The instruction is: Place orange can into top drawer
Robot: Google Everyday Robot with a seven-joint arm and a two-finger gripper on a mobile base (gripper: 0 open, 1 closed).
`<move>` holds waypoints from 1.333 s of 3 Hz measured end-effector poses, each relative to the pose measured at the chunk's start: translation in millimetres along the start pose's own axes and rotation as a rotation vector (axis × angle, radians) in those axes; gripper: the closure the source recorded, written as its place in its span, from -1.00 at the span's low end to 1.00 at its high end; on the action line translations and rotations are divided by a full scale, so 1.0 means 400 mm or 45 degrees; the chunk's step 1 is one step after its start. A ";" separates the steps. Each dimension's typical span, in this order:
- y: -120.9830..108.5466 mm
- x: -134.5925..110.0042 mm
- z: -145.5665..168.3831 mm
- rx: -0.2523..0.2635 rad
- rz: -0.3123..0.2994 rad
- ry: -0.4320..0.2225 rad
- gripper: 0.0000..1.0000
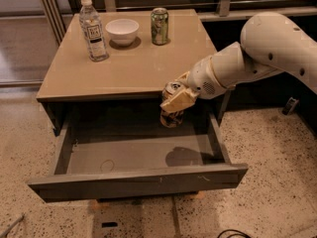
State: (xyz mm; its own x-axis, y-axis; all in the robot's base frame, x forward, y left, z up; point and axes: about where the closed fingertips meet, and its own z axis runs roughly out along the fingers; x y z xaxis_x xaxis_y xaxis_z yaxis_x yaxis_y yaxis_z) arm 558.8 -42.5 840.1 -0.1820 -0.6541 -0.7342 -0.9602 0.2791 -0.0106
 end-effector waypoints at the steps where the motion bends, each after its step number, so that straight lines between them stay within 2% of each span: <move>1: 0.001 0.004 0.005 -0.002 -0.004 0.007 1.00; 3: 0.012 0.164 0.105 0.005 -0.094 0.054 1.00; 4: 0.009 0.240 0.167 0.050 -0.183 0.048 1.00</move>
Offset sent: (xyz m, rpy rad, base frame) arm -0.0080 -0.0187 -0.0883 -0.0775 -0.0367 0.0475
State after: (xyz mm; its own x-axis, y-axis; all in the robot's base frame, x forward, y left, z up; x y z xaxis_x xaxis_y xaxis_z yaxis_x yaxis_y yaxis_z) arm 552.0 -57.2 724.4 -0.0518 -0.7148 -0.6974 -0.9681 0.2072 -0.1406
